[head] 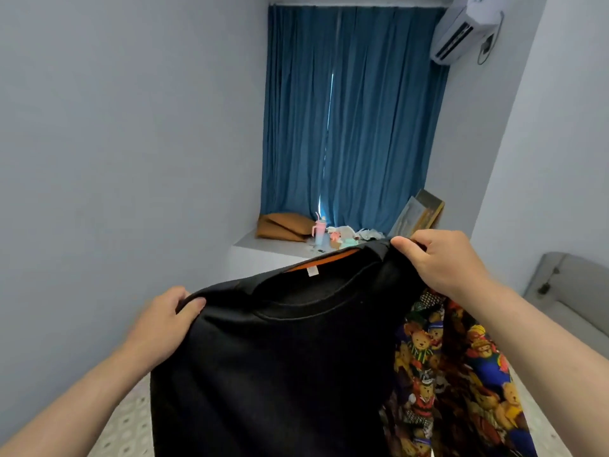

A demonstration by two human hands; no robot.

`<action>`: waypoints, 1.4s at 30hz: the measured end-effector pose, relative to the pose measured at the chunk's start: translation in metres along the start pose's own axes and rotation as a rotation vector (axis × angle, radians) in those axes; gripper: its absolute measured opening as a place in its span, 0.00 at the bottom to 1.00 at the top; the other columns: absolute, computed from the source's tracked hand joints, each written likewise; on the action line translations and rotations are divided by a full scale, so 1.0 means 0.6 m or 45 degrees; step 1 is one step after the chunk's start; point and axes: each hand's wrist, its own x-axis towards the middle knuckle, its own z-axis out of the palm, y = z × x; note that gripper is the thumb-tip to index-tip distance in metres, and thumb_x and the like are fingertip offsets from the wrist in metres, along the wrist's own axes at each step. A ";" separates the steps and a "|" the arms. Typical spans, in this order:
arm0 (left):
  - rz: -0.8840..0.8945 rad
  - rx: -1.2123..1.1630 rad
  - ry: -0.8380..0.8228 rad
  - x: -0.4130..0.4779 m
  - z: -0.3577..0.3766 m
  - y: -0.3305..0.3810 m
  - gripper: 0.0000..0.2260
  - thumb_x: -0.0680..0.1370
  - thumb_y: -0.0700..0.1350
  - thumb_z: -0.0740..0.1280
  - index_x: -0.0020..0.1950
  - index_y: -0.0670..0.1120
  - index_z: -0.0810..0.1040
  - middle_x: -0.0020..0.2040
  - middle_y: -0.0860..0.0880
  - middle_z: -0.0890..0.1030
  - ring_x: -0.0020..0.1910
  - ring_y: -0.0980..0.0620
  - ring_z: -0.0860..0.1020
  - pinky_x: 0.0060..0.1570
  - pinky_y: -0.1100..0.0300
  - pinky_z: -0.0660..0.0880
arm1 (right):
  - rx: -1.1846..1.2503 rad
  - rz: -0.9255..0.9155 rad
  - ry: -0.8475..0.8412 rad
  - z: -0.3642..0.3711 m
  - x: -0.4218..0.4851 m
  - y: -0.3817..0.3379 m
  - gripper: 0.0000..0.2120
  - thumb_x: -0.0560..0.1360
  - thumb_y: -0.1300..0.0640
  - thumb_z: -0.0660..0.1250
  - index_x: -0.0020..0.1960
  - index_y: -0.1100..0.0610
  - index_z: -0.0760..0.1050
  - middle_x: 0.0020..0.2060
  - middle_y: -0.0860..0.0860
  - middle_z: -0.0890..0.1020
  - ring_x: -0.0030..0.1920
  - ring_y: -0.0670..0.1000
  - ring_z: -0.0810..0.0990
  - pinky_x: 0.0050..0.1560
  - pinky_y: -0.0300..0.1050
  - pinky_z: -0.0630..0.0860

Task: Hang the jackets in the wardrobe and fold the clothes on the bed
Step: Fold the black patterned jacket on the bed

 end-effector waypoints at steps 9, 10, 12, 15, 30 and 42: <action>-0.007 0.192 0.023 -0.090 -0.057 -0.184 0.12 0.76 0.50 0.71 0.34 0.58 0.72 0.32 0.58 0.79 0.31 0.55 0.76 0.31 0.56 0.70 | 0.033 0.049 -0.282 0.224 -0.095 -0.032 0.27 0.74 0.35 0.57 0.27 0.54 0.70 0.21 0.45 0.72 0.27 0.42 0.72 0.28 0.43 0.65; -0.042 0.200 -0.014 -0.106 -0.053 -0.213 0.12 0.75 0.50 0.71 0.34 0.59 0.72 0.34 0.61 0.79 0.31 0.56 0.76 0.31 0.57 0.70 | 0.039 0.065 -0.323 0.253 -0.115 -0.037 0.25 0.74 0.37 0.60 0.26 0.52 0.69 0.21 0.44 0.71 0.27 0.41 0.71 0.28 0.40 0.63; -0.125 0.205 -0.095 -0.136 -0.046 -0.260 0.10 0.75 0.49 0.72 0.41 0.63 0.73 0.37 0.64 0.79 0.33 0.56 0.77 0.34 0.55 0.72 | 0.025 0.092 -0.413 0.303 -0.151 -0.045 0.23 0.75 0.41 0.65 0.26 0.49 0.67 0.20 0.43 0.70 0.27 0.40 0.70 0.29 0.38 0.62; -0.220 0.231 -0.140 -0.166 -0.039 -0.306 0.11 0.75 0.49 0.72 0.44 0.64 0.74 0.40 0.65 0.79 0.36 0.57 0.78 0.37 0.54 0.74 | 0.015 0.155 -0.535 0.348 -0.185 -0.055 0.20 0.76 0.44 0.68 0.27 0.49 0.71 0.23 0.43 0.74 0.29 0.39 0.72 0.32 0.35 0.63; -0.163 0.304 -0.180 -0.024 -0.024 -0.269 0.13 0.76 0.64 0.59 0.39 0.58 0.75 0.34 0.62 0.79 0.32 0.60 0.76 0.33 0.59 0.71 | 0.078 0.287 -0.694 0.360 -0.073 -0.023 0.25 0.77 0.39 0.63 0.28 0.55 0.74 0.25 0.48 0.77 0.30 0.45 0.75 0.32 0.46 0.68; -0.369 0.589 -0.584 0.145 0.413 -0.461 0.12 0.84 0.51 0.55 0.44 0.50 0.72 0.38 0.54 0.76 0.38 0.54 0.74 0.36 0.56 0.68 | 0.017 0.511 -0.962 0.795 -0.148 0.251 0.19 0.81 0.46 0.61 0.35 0.53 0.75 0.36 0.53 0.81 0.42 0.56 0.79 0.39 0.49 0.67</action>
